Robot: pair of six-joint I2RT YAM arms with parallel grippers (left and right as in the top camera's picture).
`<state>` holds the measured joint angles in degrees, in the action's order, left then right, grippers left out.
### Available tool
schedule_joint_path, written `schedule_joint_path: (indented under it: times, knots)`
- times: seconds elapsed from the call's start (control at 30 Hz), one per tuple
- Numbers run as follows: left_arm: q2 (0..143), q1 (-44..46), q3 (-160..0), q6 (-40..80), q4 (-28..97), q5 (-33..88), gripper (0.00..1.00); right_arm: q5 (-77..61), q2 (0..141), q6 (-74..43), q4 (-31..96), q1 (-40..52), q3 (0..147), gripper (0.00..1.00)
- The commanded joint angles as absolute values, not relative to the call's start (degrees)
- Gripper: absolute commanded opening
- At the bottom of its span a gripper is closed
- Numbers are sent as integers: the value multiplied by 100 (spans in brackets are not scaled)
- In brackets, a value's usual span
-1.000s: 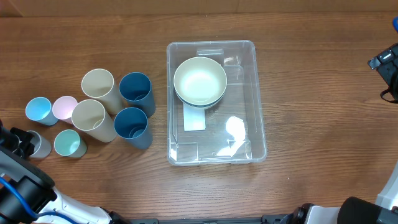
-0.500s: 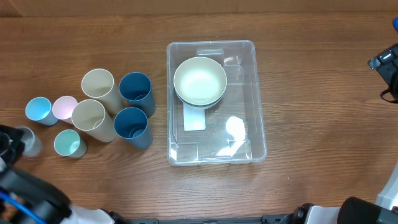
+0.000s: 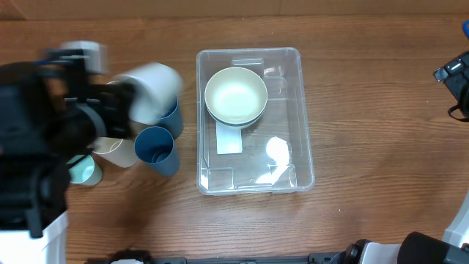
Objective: Pack container
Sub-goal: 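Carry the grey cup into the bin's right side and release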
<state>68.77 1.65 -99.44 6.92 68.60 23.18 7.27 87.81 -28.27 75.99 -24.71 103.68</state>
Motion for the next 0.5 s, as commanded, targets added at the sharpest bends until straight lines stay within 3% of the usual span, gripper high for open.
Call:
schedule_joint_path:
  times: [0.0, 0.17, 0.47]
  knots:
    - [7642, 1774, -9979, -161, 6952, 1380, 4, 725, 8779, -2834, 7577, -2460, 10370, 100]
    - [9126, 3050, -9981, -550, 6724, 819, 4, 722, 8779, -2834, 7575, -2460, 10370, 100]
    - [11159, 3785, -9981, -628, 5500, 838, 5, 722, 8779, -2834, 7575, -2460, 10370, 100]
